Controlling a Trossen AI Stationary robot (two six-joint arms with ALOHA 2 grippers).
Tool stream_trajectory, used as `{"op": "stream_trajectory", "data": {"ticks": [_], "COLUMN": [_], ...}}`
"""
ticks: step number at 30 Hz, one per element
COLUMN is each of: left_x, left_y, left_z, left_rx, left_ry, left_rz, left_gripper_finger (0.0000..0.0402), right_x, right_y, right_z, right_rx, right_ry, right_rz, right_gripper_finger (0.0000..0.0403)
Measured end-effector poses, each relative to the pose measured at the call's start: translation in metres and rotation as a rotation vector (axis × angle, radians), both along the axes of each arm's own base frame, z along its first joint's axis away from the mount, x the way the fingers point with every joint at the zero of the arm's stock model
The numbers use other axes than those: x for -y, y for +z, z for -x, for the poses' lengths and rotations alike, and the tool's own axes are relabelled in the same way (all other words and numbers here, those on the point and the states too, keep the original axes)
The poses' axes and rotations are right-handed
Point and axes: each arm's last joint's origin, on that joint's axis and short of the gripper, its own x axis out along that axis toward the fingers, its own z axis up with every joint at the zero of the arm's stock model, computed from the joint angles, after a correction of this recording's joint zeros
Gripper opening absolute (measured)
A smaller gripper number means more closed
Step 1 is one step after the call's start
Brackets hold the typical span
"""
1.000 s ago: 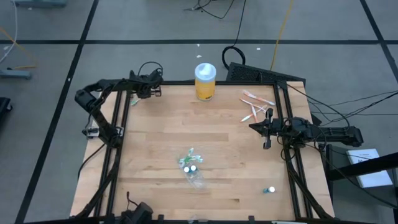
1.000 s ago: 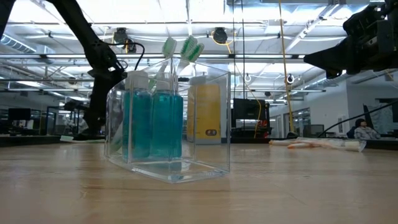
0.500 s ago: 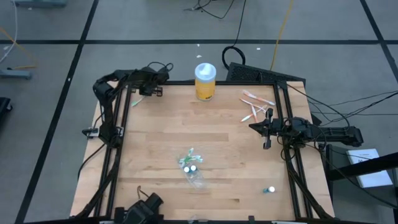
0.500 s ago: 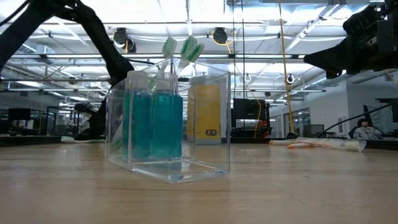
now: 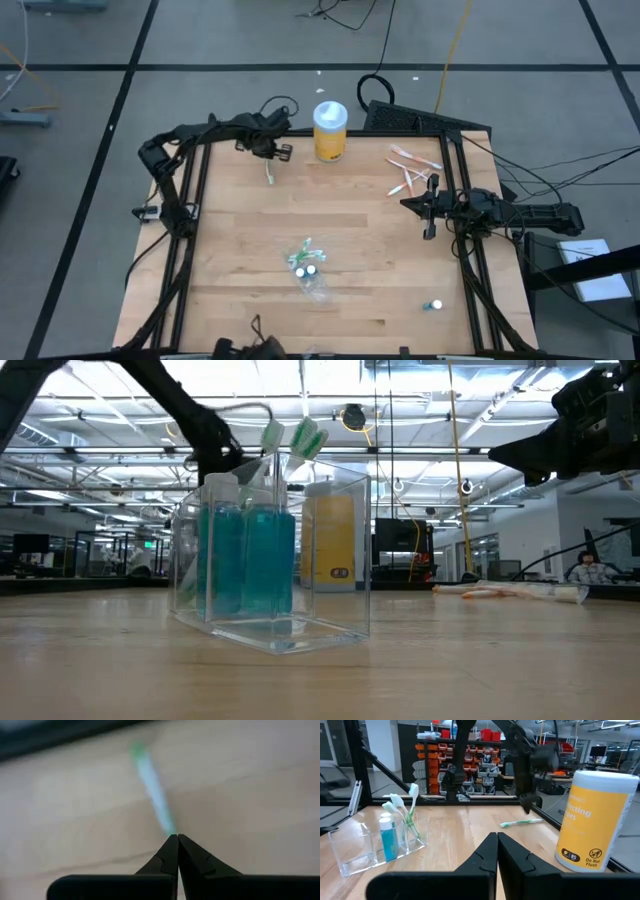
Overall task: Pick & Place toothbrushing station
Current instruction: Put the green toothbrush into the transparent organizer
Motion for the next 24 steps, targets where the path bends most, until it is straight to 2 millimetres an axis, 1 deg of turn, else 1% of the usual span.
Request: {"op": "stream_trajectory", "data": {"ticks": [3, 6, 8, 9, 10, 12, 14, 17, 20, 24], "left_x": [0.014, 0.035, 0.051, 0.059, 0.066, 0.074, 0.076, 0.079, 0.077, 0.073], "left_y": [0.025, 0.046, 0.055, 0.057, 0.058, 0.056, 0.051, 0.034, 0.015, -0.006], "left_z": [-0.008, -0.012, -0.01, -0.009, -0.006, 0.001, 0.007, 0.012, 0.012, 0.018], "left_rx": [0.05, 0.037, -0.016, -0.05, -0.079, -0.134, -0.179, -0.22, -0.175, -0.119], "left_ry": [-0.134, -0.381, -0.482, -0.504, -0.486, -0.364, -0.245, -0.198, -0.206, -0.175], "left_rz": [-0.092, -0.137, -0.13, -0.118, -0.096, -0.041, 0.006, 0.04, 0.012, 0.016], "left_gripper_finger": [0.0002, 0.0007, 0.0011, 0.0012, 0.0011, 0.0008, 0.0005, 0.0015, 0.0055, 0.0135], "right_x": [0.0, 0.0, 0.0, 0.0, 0.0, 0.0, 0.0, 0.0, 0.0, 0.0], "right_y": [0.0, 0.0, 0.0, 0.0, 0.0, 0.0, 0.0, 0.0, 0.0, 0.0], "right_z": [0.0, 0.0, 0.0, 0.0, 0.0, 0.0, 0.0, 0.0, 0.0, 0.0], "right_rx": [0.0, 0.0, 0.0, 0.0, 0.0, 0.0, 0.0, 0.0, 0.0, 0.0], "right_ry": [0.0, 0.0, 0.0, 0.0, 0.0, 0.0, 0.0, 0.0, 0.0, 0.0], "right_rz": [0.0, 0.0, 0.0, 0.0, 0.0, 0.0, 0.0, 0.0, 0.0, 0.0], "right_gripper_finger": [0.0004, 0.0004, 0.0004, 0.0004, 0.0004, 0.0004, 0.0004, 0.0004, 0.0004, 0.0004]}}
